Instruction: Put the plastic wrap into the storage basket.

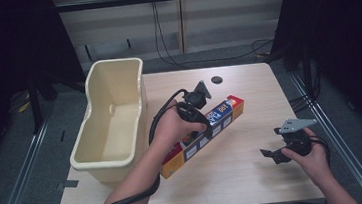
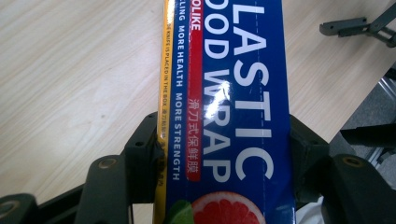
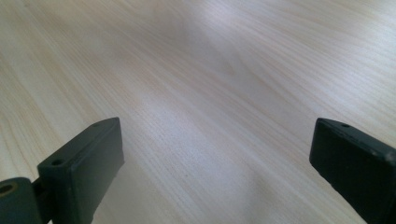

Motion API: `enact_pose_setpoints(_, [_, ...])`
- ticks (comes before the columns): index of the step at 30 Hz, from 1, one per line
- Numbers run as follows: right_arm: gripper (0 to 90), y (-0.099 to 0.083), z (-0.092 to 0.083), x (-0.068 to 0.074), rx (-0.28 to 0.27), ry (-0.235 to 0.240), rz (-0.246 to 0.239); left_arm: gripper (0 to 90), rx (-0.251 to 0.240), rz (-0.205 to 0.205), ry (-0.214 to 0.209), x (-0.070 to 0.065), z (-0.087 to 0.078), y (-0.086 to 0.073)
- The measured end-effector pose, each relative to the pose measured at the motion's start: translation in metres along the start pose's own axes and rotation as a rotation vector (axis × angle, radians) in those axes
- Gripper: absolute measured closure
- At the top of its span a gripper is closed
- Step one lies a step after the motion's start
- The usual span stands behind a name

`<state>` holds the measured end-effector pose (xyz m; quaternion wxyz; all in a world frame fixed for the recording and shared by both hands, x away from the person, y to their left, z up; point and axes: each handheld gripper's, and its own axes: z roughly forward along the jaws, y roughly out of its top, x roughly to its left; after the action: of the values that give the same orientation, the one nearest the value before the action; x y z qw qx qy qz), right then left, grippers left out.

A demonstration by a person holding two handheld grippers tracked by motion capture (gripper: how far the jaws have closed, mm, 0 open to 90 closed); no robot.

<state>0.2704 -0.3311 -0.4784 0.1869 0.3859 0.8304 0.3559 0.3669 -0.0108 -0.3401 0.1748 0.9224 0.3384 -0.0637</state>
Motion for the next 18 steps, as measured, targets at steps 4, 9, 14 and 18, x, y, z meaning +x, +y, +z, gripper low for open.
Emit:
enact_pose_setpoints(4, [3.0, 0.001, 0.000, 0.001, 0.000, 0.006, -0.005, 40.7, -0.008, -0.019, 0.008, 0.004, -0.016, -0.001])
enact_pose_setpoints(9, [3.0, 0.001, 0.000, 0.001, -0.001, 0.003, -0.005, 40.8, -0.010, -0.047, 0.004, 0.009, -0.030, -0.004])
enact_pose_setpoints(14, [2.9, 0.001, 0.000, 0.002, 0.002, 0.004, -0.002, 40.7, -0.018, -0.076, 0.012, 0.013, -0.044, -0.006])
enact_pose_setpoints(18, [2.9, 0.001, 0.000, 0.002, 0.002, 0.004, -0.004, 40.7, -0.011, -0.086, 0.029, 0.016, -0.055, -0.007])
